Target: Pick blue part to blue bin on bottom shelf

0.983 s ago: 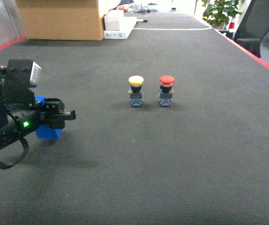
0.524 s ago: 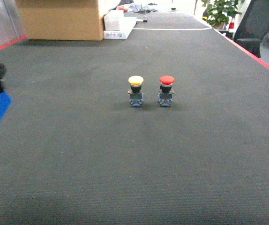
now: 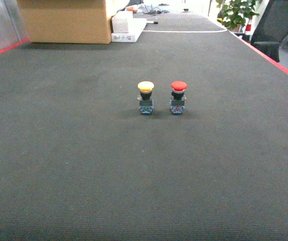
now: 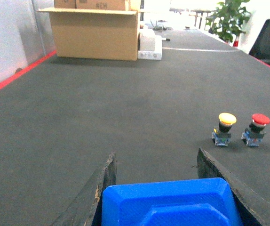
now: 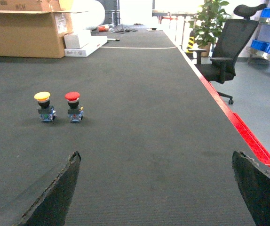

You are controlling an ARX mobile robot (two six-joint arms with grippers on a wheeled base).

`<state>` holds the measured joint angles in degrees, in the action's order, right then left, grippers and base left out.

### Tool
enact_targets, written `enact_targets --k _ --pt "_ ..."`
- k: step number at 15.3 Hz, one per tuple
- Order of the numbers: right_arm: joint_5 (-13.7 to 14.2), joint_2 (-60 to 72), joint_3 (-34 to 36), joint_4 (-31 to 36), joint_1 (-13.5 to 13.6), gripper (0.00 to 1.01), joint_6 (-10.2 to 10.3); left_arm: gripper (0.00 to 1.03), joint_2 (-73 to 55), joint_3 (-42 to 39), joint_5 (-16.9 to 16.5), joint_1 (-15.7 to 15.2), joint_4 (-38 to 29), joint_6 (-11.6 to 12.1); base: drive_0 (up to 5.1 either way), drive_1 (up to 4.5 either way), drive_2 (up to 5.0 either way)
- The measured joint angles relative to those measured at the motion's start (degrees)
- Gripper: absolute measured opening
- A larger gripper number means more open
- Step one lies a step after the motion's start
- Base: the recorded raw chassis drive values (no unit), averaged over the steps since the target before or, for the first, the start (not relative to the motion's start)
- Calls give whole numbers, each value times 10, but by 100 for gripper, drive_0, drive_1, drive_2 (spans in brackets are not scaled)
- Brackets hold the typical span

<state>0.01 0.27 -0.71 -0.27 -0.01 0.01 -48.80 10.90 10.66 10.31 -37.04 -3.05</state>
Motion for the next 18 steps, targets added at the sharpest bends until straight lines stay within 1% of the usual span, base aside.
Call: enact_targets --k 6,10,14,18 --pt "0 0 0 0 0 98 0 44 -2 0 -1 0 -2 0 0 0 0" --pt "0 0 0 0 0 98 0 44 -3 0 -1 0 -2 0 -9 -426 409" --pt "0 0 0 0 0 98 0 43 0 0 -1 0 1 0 -19 -19 -19" --pt "0 0 0 0 0 98 0 43 0 0 0 0 -1 0 -177 -177 -177"
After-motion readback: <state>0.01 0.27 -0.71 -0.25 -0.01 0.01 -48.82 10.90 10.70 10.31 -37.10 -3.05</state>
